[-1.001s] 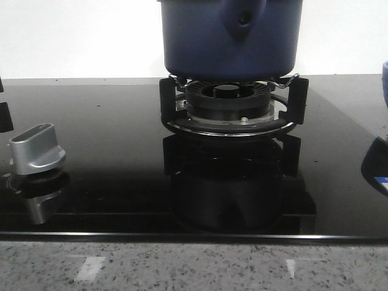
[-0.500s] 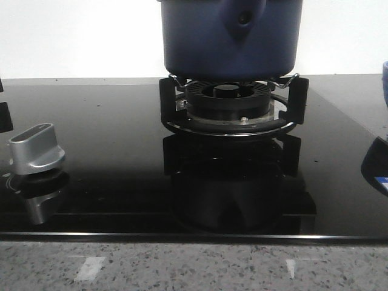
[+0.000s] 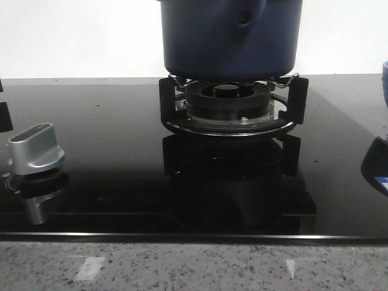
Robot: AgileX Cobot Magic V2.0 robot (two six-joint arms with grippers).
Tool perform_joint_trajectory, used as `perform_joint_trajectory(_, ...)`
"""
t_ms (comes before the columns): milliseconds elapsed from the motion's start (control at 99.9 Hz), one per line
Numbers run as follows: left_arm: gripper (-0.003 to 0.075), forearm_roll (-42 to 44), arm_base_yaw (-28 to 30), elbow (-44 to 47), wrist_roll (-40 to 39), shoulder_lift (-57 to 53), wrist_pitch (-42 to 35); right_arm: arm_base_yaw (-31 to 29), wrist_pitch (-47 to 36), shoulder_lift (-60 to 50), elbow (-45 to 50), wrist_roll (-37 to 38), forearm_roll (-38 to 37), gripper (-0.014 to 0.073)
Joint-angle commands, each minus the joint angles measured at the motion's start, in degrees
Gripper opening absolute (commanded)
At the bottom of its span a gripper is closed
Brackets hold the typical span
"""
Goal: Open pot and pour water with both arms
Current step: 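Lower the left gripper onto the blue handle of the glass lid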
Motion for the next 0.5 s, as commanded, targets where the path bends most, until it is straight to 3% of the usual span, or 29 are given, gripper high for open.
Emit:
perform_joint_trajectory(0, 0.045, -1.25, -0.45, -2.79, 0.87, -0.72, -0.83, -0.28, -4.16, 1.22, -1.9, -0.58, 0.0, 0.0356)
perform_joint_trajectory(150, 0.045, -5.11, 0.48, -2.84, 0.87, -0.72, -0.7, -0.28, -4.16, 1.22, -1.79, -0.58, 0.0, 0.0356)
perform_joint_trajectory(490, 0.045, -4.84, 0.58, -2.84, 2.28, -0.72, -4.2, -0.28, -4.16, 1.22, -1.79, -0.58, 0.0, 0.0356)
